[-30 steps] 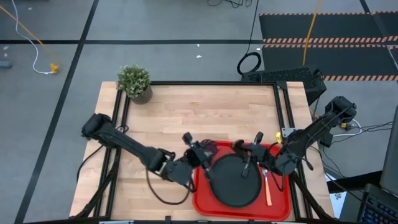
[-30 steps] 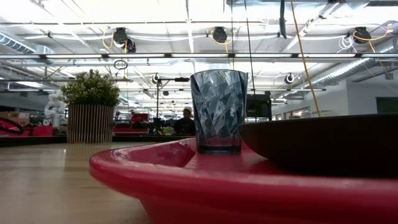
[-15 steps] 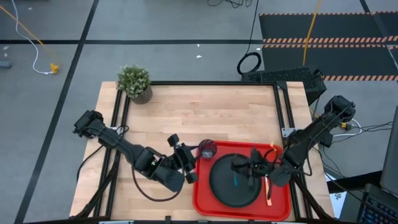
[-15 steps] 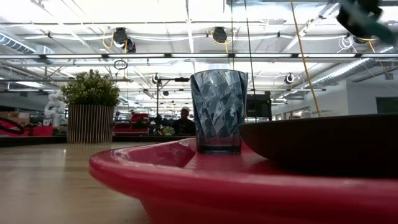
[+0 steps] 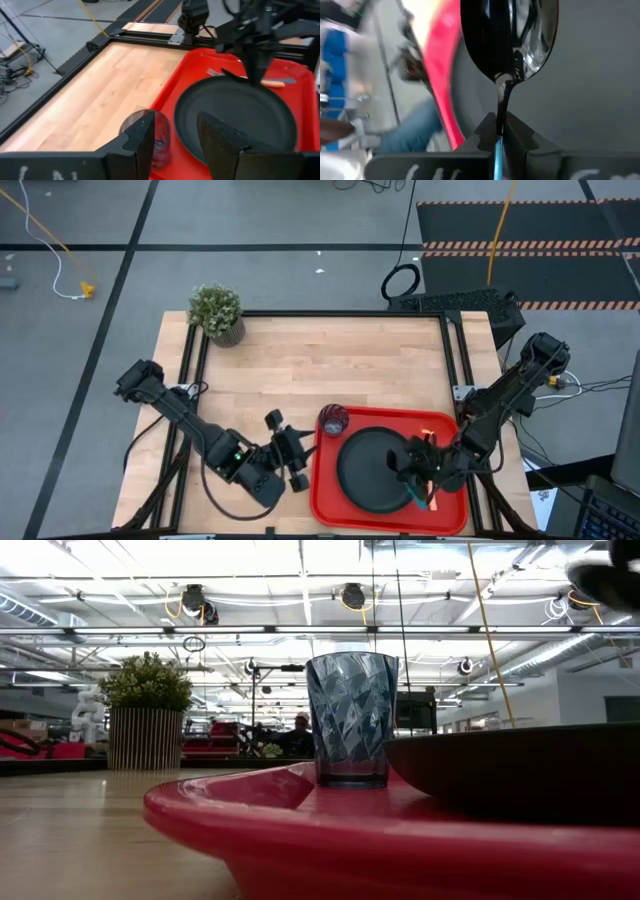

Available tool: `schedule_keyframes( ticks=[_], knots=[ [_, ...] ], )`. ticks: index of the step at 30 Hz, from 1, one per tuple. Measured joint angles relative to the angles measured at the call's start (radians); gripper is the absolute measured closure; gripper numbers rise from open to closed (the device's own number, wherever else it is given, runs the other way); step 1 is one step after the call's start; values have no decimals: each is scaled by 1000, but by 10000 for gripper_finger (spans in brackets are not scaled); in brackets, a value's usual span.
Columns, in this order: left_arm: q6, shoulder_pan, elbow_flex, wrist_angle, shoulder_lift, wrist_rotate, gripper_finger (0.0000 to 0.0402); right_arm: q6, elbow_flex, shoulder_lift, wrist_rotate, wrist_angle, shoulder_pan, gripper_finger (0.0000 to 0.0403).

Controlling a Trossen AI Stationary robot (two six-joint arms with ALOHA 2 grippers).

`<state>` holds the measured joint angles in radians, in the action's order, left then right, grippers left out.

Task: Pick and place plate/cup/fork/spoon on tray
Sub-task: Put the blue spoon on the tray to the right of the orange fork

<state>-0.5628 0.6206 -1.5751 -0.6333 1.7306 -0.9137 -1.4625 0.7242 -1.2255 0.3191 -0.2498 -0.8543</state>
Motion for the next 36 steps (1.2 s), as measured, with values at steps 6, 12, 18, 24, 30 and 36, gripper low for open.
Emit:
schedule_keyframes(
  ticks=[6, 12, 18, 24, 30, 36],
  knots=[
    [0, 35, 2, 0, 0, 1, 252, -150, 0, 22, -150, -80, -12, 397],
    [5, 43, 2, -2, 0, 1, 252, -232, 0, 85, -231, -105, -12, 397],
    [8, 43, 2, -10, 0, 1, 252, -290, 0, 164, -336, -203, -13, 397],
    [9, 43, 2, -24, 0, 1, 252, -359, 0, 249, -373, -332, -13, 397],
    [10, 43, 2, -30, 0, 0, 252, -445, 0, 280, -374, -433, -28, 397],
    [13, 43, 2, -34, 0, 0, 252, -586, 0, 279, -377, -494, -84, 397]
  ],
)
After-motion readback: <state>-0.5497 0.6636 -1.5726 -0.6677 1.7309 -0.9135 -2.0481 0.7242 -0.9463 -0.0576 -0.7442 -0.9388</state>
